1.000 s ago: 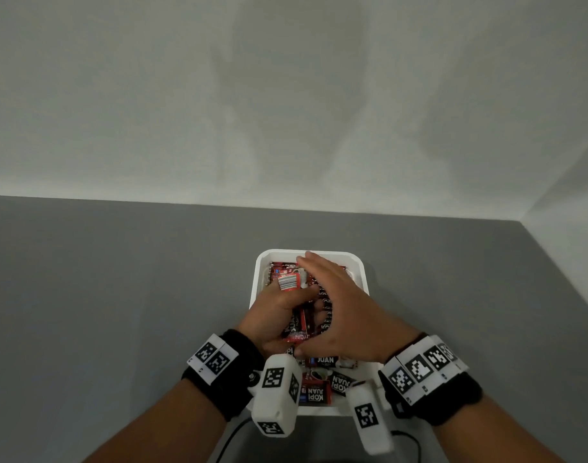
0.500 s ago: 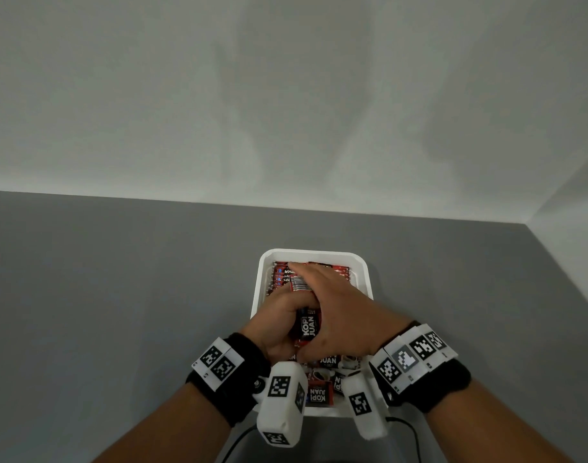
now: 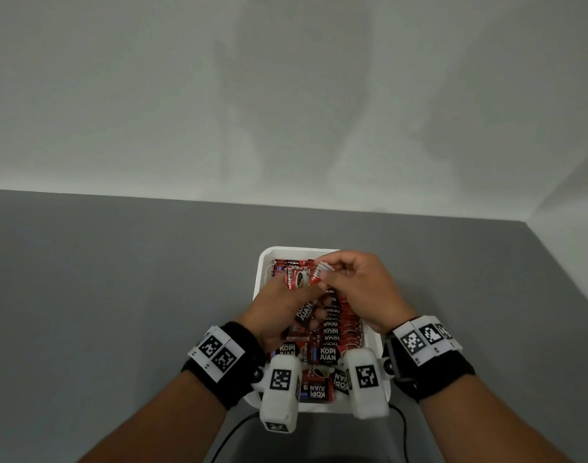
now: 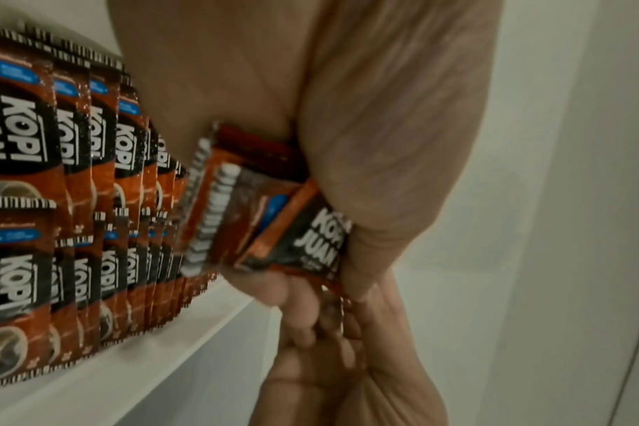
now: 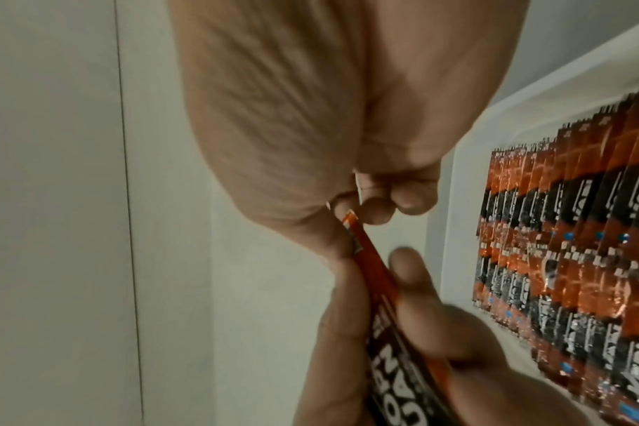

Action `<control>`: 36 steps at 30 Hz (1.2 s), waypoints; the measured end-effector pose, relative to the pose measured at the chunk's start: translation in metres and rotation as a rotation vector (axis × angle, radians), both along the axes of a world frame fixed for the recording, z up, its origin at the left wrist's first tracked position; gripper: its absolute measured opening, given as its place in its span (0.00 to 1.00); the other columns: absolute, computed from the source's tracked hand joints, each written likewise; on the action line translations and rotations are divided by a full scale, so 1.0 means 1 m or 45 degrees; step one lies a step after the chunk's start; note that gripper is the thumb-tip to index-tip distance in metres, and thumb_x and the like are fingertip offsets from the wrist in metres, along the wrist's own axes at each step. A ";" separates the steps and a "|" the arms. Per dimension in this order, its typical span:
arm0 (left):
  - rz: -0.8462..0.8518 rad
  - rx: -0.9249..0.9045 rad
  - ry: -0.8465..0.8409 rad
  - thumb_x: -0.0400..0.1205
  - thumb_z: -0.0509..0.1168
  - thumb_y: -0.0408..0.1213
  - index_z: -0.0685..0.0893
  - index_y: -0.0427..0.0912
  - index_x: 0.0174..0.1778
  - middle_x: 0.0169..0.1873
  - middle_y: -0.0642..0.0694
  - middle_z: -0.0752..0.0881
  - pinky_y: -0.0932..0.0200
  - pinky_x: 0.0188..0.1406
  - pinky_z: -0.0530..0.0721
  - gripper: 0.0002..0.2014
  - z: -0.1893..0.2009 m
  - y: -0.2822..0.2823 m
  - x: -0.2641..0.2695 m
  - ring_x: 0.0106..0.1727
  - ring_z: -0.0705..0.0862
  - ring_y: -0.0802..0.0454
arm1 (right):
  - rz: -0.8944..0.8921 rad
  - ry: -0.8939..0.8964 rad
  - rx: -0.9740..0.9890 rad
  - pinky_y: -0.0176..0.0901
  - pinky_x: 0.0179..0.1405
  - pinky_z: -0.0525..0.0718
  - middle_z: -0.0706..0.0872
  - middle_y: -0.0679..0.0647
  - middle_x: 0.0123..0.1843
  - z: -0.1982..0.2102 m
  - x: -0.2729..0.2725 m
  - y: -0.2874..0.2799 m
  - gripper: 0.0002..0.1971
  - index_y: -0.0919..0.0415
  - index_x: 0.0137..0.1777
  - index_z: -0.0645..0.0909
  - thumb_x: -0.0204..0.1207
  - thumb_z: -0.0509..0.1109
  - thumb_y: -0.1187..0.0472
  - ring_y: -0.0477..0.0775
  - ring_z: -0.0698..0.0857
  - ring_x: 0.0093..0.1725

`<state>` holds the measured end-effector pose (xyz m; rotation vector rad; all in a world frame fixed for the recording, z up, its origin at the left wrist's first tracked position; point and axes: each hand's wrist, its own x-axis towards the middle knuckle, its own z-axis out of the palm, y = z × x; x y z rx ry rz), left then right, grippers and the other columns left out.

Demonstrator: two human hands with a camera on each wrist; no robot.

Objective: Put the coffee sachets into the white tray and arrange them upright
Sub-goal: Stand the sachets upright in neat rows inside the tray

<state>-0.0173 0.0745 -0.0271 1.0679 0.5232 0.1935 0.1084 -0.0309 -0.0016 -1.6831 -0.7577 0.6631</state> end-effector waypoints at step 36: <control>0.216 0.210 -0.027 0.81 0.69 0.23 0.87 0.33 0.56 0.45 0.34 0.93 0.46 0.41 0.92 0.09 0.013 -0.006 -0.001 0.45 0.93 0.38 | -0.435 1.047 0.527 0.75 0.62 0.85 0.87 0.75 0.61 -0.014 -0.016 0.004 0.28 0.62 0.70 0.72 0.73 0.77 0.75 0.78 0.89 0.59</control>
